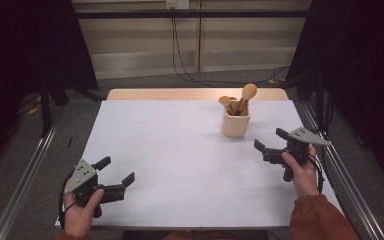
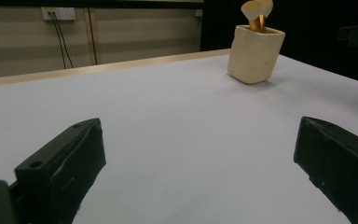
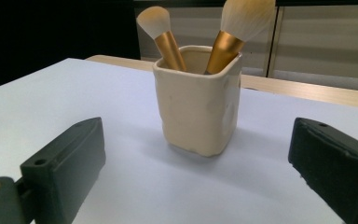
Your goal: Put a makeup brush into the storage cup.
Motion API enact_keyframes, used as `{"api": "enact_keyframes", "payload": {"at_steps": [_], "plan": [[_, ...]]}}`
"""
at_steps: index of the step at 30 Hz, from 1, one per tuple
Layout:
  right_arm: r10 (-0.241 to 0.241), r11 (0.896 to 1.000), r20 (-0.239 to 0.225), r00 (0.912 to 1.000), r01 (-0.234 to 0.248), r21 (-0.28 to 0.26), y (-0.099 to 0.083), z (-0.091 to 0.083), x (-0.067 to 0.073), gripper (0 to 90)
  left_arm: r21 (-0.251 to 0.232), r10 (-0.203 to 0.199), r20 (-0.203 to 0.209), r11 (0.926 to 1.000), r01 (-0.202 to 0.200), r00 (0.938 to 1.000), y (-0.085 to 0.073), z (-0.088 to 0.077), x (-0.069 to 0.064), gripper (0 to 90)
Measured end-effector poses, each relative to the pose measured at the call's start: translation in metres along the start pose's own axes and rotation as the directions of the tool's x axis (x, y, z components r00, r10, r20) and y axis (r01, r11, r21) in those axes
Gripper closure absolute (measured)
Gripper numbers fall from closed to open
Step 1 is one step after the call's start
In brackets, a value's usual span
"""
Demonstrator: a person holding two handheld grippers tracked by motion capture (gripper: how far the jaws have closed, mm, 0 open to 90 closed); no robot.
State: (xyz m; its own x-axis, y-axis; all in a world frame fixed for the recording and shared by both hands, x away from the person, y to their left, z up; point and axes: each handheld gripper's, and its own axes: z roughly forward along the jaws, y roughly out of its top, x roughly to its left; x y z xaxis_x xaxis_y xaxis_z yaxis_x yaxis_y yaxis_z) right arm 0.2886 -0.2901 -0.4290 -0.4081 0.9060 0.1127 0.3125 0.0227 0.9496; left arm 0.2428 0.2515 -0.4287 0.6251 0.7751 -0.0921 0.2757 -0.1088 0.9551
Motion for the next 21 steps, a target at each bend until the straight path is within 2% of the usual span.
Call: {"api": "enact_keyframes", "payload": {"at_steps": [8,9,12,16,21], "plan": [[-0.006,1.0,0.014,0.9999,0.006,-0.01,-0.009,-0.021,0.001,3.0,-0.004,0.001,0.002,1.0,-0.001,1.0,0.0,0.001,0.001,2.0],[0.007,1.0,0.016,0.9998,-0.007,-0.016,-0.01,-0.023,0.002,3.0,-0.002,0.002,0.0,1.0,-0.002,1.0,0.0,0.001,0.001,2.0],[-0.002,1.0,0.033,0.9994,0.003,-0.025,-0.013,-0.03,0.002,3.0,-0.003,0.005,-0.002,1.0,-0.005,1.0,0.0,0.001,0.001,2.0],[0.01,0.999,0.047,0.9989,-0.008,-0.047,-0.015,-0.039,0.004,3.0,-0.01,-0.005,0.0,0.9999,0.005,1.0,0.0,0.0,0.002,2.0],[0.012,0.999,0.071,0.9974,-0.01,-0.038,-0.022,-0.05,0.003,3.0,-0.004,-0.001,-0.001,1.0,0.001,1.0,0.0,0.001,0.002,2.0]]}}
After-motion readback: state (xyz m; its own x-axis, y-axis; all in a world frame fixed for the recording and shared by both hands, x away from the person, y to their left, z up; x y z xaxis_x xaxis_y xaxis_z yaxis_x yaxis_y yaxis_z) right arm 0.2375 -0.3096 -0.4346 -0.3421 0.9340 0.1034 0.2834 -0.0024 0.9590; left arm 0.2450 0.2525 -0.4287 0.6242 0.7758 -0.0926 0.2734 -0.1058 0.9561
